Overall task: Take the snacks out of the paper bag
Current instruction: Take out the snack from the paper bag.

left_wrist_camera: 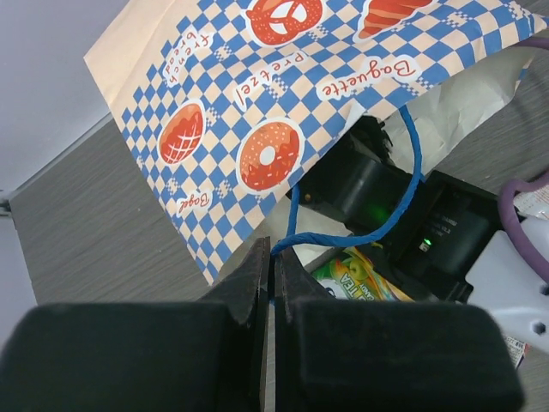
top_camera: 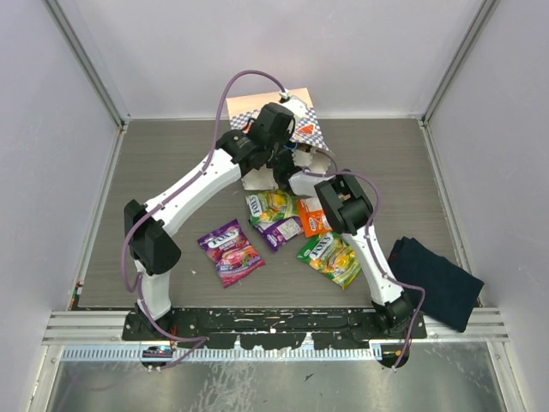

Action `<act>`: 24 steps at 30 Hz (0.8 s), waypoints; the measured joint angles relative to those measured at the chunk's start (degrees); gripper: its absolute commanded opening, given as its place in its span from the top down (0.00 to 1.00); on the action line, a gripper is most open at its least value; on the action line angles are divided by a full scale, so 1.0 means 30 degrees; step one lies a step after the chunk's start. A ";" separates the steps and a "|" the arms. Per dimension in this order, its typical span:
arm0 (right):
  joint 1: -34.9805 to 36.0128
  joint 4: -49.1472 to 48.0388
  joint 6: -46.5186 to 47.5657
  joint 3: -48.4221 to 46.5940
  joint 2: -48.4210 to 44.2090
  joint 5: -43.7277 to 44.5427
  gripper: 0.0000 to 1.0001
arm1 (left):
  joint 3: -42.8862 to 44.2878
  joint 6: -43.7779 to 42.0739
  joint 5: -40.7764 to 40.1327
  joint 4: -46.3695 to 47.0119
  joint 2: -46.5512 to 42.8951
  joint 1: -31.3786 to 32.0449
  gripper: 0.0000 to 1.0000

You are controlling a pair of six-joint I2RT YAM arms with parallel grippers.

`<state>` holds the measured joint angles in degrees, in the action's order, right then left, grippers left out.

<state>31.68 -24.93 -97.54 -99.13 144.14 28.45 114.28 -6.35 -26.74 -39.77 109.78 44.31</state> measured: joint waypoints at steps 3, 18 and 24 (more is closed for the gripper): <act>-0.0197 0.0860 0.0182 -0.1756 0.0889 0.0058 0.36 | 0.0000 0.0015 0.0000 0.0000 0.0000 0.0015 1.00; -0.1013 0.0772 0.2106 -0.4204 0.2951 -0.0510 0.99 | -0.0189 0.0255 -0.0007 0.0007 0.0000 0.0029 1.00; -0.1100 -0.0262 0.2783 0.1974 -0.0743 -0.1581 0.99 | -0.0189 0.0255 -0.0204 0.0022 0.0000 0.0073 1.00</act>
<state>28.38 -25.71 -89.19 -93.21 141.91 23.70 113.71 -5.58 -27.35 -39.70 109.78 44.53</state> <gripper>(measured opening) 0.039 0.010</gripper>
